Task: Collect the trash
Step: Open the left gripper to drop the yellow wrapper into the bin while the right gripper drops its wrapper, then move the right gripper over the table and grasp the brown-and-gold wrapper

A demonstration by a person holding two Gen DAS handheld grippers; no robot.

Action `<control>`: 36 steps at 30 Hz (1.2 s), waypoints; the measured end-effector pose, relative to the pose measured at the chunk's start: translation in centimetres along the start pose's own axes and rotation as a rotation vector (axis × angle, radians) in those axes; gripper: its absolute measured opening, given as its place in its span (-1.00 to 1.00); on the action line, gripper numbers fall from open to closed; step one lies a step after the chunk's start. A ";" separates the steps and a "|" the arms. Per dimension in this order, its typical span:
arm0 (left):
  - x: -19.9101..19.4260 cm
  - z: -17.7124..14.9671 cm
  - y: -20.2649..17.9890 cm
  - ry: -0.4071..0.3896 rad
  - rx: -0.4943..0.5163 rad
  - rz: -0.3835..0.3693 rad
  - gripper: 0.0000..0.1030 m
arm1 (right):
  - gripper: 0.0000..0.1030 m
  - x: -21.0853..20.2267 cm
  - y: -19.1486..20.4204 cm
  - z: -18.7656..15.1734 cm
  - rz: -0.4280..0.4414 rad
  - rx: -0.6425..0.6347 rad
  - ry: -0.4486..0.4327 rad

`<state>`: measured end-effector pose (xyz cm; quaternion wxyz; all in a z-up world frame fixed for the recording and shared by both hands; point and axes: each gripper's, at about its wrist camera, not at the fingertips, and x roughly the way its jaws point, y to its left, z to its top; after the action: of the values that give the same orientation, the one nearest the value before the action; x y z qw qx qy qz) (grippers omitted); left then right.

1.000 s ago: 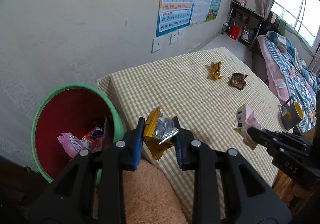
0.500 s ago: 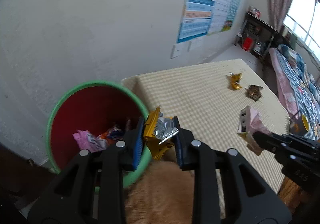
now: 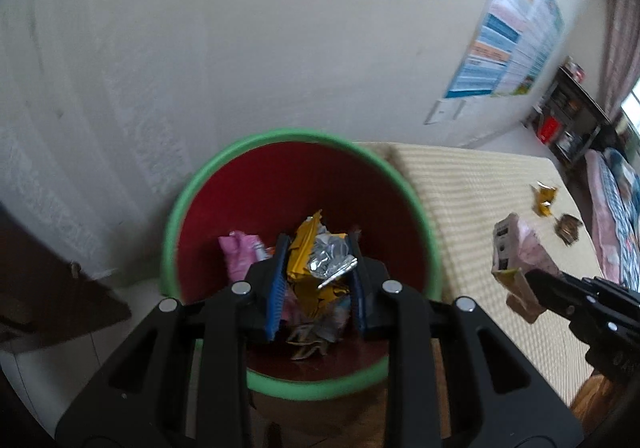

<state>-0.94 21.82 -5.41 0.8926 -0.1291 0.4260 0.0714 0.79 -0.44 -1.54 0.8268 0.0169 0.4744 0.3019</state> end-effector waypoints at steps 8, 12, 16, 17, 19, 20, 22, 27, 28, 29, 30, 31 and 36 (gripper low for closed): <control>1.4 -0.3 2.4 0.043 -0.063 0.014 -0.49 | -0.69 3.7 2.7 1.6 0.058 -0.051 0.047; 2.2 -0.6 2.7 0.069 -0.075 0.003 -0.05 | -0.29 3.8 2.6 1.6 0.058 -0.039 0.034; 2.9 -0.9 2.7 0.083 -0.076 0.001 0.36 | -0.07 2.8 -1.2 1.3 -0.008 0.032 0.005; 3.1 -1.0 2.6 0.087 -0.074 0.005 0.38 | -0.04 2.2 -3.2 1.2 -0.045 0.068 -0.012; 3.3 -1.1 2.5 0.091 -0.074 0.007 0.42 | 0.07 0.6 -7.2 1.0 -0.130 0.145 -0.056; 3.4 -1.2 2.5 0.091 -0.075 0.009 0.43 | 0.11 -0.5 -9.9 0.9 -0.196 0.200 -0.086; 3.5 -1.2 2.4 0.090 -0.073 0.015 0.43 | 0.16 -2.6 -14.7 0.6 -0.319 0.293 -0.143; 3.8 -1.1 1.5 0.081 -0.054 0.041 0.43 | 0.24 -6.5 -26.3 -0.6 -0.557 0.517 -0.217; 3.8 -1.2 1.2 0.081 -0.045 0.049 0.43 | 0.24 -6.6 -28.3 -0.9 -0.571 0.557 -0.209; 3.9 -1.2 0.9 0.083 -0.035 0.057 0.43 | 0.24 -6.5 -29.7 -1.0 -0.586 0.579 -0.197; 4.0 -1.2 0.6 0.085 -0.029 0.061 0.43 | 0.24 -6.1 -31.4 -1.0 -0.603 0.596 -0.174; 4.0 -1.2 0.3 0.086 -0.018 0.067 0.43 | 0.24 -5.7 -32.3 -0.9 -0.606 0.604 -0.157; 2.7 -0.5 -2.0 0.051 0.032 0.081 0.43 | 0.14 -2.3 -35.9 -0.6 -0.530 0.651 -0.076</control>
<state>0.89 19.86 -7.51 0.8796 -0.0994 0.4548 0.0975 16.79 -31.13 -11.36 0.8443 0.1655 0.5020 -0.0878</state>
